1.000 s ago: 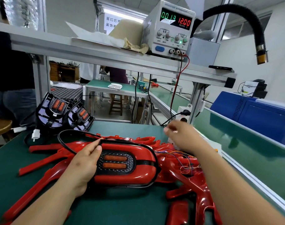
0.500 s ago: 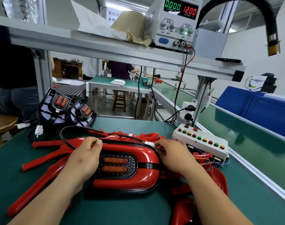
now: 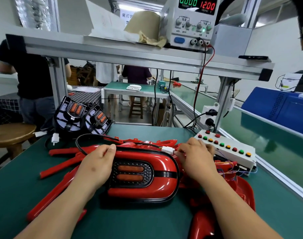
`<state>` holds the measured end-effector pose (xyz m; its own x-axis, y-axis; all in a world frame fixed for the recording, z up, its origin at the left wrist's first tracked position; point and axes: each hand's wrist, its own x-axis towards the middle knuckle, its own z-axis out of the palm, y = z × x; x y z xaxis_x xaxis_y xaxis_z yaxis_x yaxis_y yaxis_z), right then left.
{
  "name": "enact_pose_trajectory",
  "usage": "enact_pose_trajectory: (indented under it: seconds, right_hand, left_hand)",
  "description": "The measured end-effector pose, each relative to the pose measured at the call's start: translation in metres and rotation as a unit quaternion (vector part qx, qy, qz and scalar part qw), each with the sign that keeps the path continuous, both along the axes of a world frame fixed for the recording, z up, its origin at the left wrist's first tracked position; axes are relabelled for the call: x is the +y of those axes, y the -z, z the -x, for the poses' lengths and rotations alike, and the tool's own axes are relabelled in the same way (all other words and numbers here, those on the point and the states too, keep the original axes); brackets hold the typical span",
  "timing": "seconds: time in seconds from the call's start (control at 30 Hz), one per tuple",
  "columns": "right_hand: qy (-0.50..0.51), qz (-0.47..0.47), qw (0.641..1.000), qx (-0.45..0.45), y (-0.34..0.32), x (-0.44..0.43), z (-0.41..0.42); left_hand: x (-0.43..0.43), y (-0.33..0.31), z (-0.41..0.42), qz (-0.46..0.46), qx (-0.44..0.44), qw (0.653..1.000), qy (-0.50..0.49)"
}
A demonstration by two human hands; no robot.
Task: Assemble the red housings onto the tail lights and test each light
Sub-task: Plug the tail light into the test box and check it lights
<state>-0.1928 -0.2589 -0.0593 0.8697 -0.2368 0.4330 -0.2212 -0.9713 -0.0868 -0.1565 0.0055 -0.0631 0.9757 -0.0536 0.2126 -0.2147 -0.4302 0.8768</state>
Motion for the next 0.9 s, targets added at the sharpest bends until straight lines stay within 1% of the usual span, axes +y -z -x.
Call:
enact_pose_trajectory:
  seconds: [0.1,0.17,0.23,0.27,0.33,0.43,0.5,0.57,0.67,0.77,0.9]
  right_hand:
    - [0.010,-0.001,0.999,-0.037,-0.001,-0.001,0.004]
    - [0.014,-0.012,0.998,-0.062,-0.004,0.000,0.006]
    - [0.016,-0.034,0.996,-0.082,-0.006,0.001,0.008]
    - [0.016,-0.045,0.995,-0.089,-0.007,0.001,0.008]
    - [0.011,-0.063,0.993,-0.104,-0.009,0.001,0.010]
    - [-0.006,-0.088,0.987,-0.133,-0.009,0.001,0.012]
    - [-0.021,-0.099,0.983,-0.152,-0.009,0.002,0.015]
    - [-0.036,-0.109,0.980,-0.165,-0.010,0.002,0.016]
    - [-0.046,-0.127,0.975,-0.174,-0.011,-0.001,0.018]
    - [-0.046,-0.132,0.975,-0.173,-0.010,-0.005,0.017]
    - [-0.044,-0.136,0.973,-0.181,-0.011,-0.007,0.017]
  left_hand:
    - [0.004,-0.005,0.000,-0.042,-0.071,0.996,-0.030]
    - [0.006,-0.012,0.001,-0.062,-0.138,0.987,-0.055]
    - [0.001,-0.026,0.001,-0.094,-0.196,0.974,-0.060]
    - [-0.006,-0.034,0.001,-0.116,-0.217,0.968,-0.043]
    - [-0.026,-0.049,0.000,-0.173,-0.247,0.953,0.028]
    - [-0.073,-0.064,-0.003,-0.273,-0.240,0.920,0.149]
    - [-0.104,-0.067,-0.005,-0.346,-0.224,0.888,0.202]
    - [-0.127,-0.066,-0.007,-0.392,-0.207,0.866,0.233]
    - [-0.142,-0.063,-0.014,-0.405,-0.181,0.858,0.260]
    - [-0.147,-0.060,-0.019,-0.403,-0.194,0.850,0.279]
    - [-0.149,-0.057,-0.019,-0.410,-0.192,0.848,0.275]
